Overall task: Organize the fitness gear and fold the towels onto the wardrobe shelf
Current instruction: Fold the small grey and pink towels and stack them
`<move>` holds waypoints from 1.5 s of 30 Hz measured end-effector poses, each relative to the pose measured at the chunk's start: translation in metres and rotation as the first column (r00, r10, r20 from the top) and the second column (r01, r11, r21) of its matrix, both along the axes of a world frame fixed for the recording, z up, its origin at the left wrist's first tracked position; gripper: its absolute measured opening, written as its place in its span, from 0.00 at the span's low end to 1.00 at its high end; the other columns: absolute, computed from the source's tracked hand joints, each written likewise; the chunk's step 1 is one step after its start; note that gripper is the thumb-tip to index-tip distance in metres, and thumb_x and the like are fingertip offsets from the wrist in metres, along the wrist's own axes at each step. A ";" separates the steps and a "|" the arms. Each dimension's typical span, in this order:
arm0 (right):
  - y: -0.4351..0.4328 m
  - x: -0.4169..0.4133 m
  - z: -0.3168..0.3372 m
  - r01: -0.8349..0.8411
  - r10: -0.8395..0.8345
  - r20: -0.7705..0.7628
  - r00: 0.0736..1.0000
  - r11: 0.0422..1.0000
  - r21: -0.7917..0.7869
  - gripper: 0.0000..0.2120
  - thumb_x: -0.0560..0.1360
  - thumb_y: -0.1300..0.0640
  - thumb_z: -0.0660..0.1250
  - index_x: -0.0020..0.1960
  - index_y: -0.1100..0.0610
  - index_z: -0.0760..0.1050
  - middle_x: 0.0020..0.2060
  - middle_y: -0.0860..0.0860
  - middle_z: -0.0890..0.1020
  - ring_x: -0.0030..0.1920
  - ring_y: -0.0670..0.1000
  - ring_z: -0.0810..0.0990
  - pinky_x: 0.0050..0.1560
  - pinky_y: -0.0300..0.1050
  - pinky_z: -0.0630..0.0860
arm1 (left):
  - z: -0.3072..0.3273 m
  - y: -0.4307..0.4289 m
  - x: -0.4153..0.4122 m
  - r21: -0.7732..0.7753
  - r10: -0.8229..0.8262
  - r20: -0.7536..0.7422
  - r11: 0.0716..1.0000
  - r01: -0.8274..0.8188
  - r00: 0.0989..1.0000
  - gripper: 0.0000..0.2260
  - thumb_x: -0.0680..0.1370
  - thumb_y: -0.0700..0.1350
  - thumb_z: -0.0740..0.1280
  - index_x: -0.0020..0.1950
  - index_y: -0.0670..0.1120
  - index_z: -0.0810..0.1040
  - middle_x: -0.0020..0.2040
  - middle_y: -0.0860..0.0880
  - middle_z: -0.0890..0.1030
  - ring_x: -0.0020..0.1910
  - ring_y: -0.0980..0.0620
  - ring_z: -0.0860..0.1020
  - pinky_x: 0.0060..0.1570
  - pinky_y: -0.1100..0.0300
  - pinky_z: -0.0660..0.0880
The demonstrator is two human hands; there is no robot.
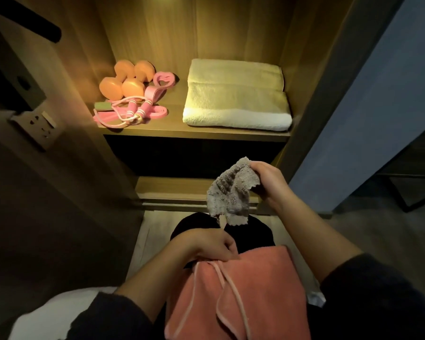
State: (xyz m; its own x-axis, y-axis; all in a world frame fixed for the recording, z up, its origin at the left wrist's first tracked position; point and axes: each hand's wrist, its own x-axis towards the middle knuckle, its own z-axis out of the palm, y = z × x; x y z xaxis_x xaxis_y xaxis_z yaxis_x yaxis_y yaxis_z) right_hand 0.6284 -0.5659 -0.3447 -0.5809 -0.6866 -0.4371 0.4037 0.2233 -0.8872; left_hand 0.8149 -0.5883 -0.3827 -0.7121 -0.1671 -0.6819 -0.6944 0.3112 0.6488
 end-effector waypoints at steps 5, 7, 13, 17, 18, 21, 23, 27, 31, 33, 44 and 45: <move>0.005 0.002 -0.007 -0.027 0.025 0.045 0.999 0.999 0.036 0.07 0.79 0.60 0.64 0.47 0.57 0.81 0.43 0.55 0.84 0.43 0.52 0.83 0.38 0.43 0.79 | -0.002 0.017 0.009 -0.006 -0.244 0.056 0.969 0.245 0.968 0.03 0.76 0.51 0.69 0.48 0.54 0.80 0.39 0.60 0.79 0.41 0.62 0.76 0.41 0.67 0.72; 0.005 0.004 -0.011 -0.033 0.031 0.045 0.999 0.999 0.040 0.07 0.79 0.60 0.64 0.48 0.58 0.81 0.43 0.56 0.83 0.43 0.53 0.83 0.37 0.43 0.79 | 0.000 0.017 0.010 -0.016 -0.271 0.029 0.962 0.272 0.962 0.04 0.77 0.49 0.68 0.50 0.52 0.80 0.39 0.61 0.78 0.41 0.63 0.76 0.42 0.68 0.71; 0.004 0.005 -0.019 -0.029 0.028 0.015 0.999 0.999 0.025 0.07 0.79 0.60 0.64 0.48 0.59 0.81 0.45 0.57 0.83 0.45 0.54 0.82 0.41 0.45 0.79 | 0.007 -0.010 0.014 0.000 0.248 -0.277 0.966 -0.259 0.928 0.09 0.76 0.50 0.72 0.49 0.46 0.81 0.43 0.51 0.84 0.42 0.55 0.81 0.47 0.57 0.78; 0.001 0.001 -0.020 -0.027 0.026 0.043 0.999 0.999 0.017 0.08 0.79 0.59 0.64 0.51 0.59 0.82 0.46 0.58 0.84 0.47 0.55 0.83 0.45 0.47 0.79 | 0.006 -0.030 0.001 -0.153 0.432 -0.495 0.810 -0.566 0.753 0.08 0.73 0.48 0.75 0.45 0.50 0.76 0.41 0.51 0.80 0.38 0.55 0.78 0.43 0.55 0.76; 0.000 0.002 -0.019 -0.028 0.027 0.050 0.998 1.000 0.008 0.08 0.79 0.58 0.65 0.50 0.59 0.82 0.45 0.58 0.85 0.47 0.55 0.83 0.46 0.48 0.79 | 0.007 -0.034 -0.004 -0.170 0.430 -0.528 0.791 -0.587 0.733 0.11 0.71 0.49 0.76 0.47 0.52 0.76 0.44 0.52 0.80 0.40 0.56 0.77 0.44 0.57 0.75; -0.006 0.003 -0.017 -0.054 0.054 0.060 0.997 0.999 -0.011 0.08 0.78 0.57 0.65 0.49 0.57 0.83 0.45 0.57 0.86 0.48 0.56 0.85 0.49 0.52 0.81 | 0.010 -0.038 -0.023 -0.228 0.384 -0.534 0.792 -0.566 0.753 0.21 0.67 0.56 0.75 0.55 0.56 0.72 0.50 0.56 0.79 0.47 0.57 0.78 0.47 0.58 0.76; -0.010 0.002 -0.012 -0.078 0.080 0.059 0.995 0.996 -0.043 0.08 0.78 0.58 0.65 0.50 0.57 0.83 0.47 0.58 0.85 0.50 0.56 0.84 0.51 0.52 0.81 | 0.011 -0.042 -0.038 -0.254 0.401 -0.503 0.778 -0.574 0.766 0.16 0.70 0.55 0.71 0.56 0.57 0.73 0.49 0.56 0.80 0.48 0.55 0.79 0.49 0.54 0.77; -0.014 -0.002 -0.002 -0.081 0.080 -0.019 0.997 0.995 -0.053 0.09 0.80 0.59 0.63 0.51 0.59 0.81 0.48 0.57 0.84 0.48 0.52 0.83 0.45 0.45 0.79 | 0.013 -0.060 -0.052 -0.252 0.443 -0.490 0.752 -0.609 0.750 0.06 0.78 0.43 0.63 0.49 0.54 0.77 0.44 0.54 0.80 0.46 0.53 0.78 0.45 0.55 0.77; -0.014 -0.012 0.008 -0.104 0.105 -0.190 0.976 0.994 0.019 0.11 0.79 0.56 0.63 0.57 0.59 0.79 0.50 0.56 0.82 0.49 0.52 0.80 0.48 0.43 0.76 | 0.021 -0.083 -0.050 -0.226 0.511 -0.478 0.715 -0.662 0.714 0.10 0.81 0.43 0.58 0.47 0.44 0.78 0.43 0.49 0.79 0.45 0.49 0.77 0.42 0.55 0.72; -0.011 -0.016 0.013 -0.212 0.230 -0.420 0.878 0.973 0.092 0.14 0.77 0.55 0.68 0.61 0.55 0.76 0.52 0.52 0.80 0.49 0.48 0.80 0.49 0.39 0.76 | 0.031 -0.095 -0.048 -0.206 0.529 -0.487 0.703 -0.680 0.695 0.14 0.82 0.45 0.55 0.50 0.41 0.78 0.46 0.44 0.80 0.48 0.46 0.78 0.50 0.52 0.74; -0.017 -0.016 0.024 -0.125 0.473 -0.869 0.146 0.880 0.458 0.12 0.72 0.49 0.72 0.48 0.52 0.71 0.45 0.48 0.71 0.44 0.50 0.74 0.40 0.44 0.71 | 0.074 -0.127 -0.029 -0.682 0.151 -0.390 0.616 -0.395 0.908 0.09 0.75 0.52 0.66 0.50 0.50 0.71 0.42 0.52 0.78 0.42 0.51 0.77 0.44 0.52 0.77; -0.016 -0.014 0.025 -0.111 0.474 -0.873 0.115 0.880 0.463 0.13 0.72 0.48 0.72 0.47 0.51 0.69 0.45 0.47 0.70 0.43 0.49 0.73 0.39 0.44 0.69 | 0.075 -0.126 -0.028 -0.694 0.137 -0.400 0.601 -0.397 0.906 0.09 0.76 0.53 0.65 0.52 0.50 0.71 0.43 0.52 0.78 0.42 0.52 0.77 0.44 0.52 0.78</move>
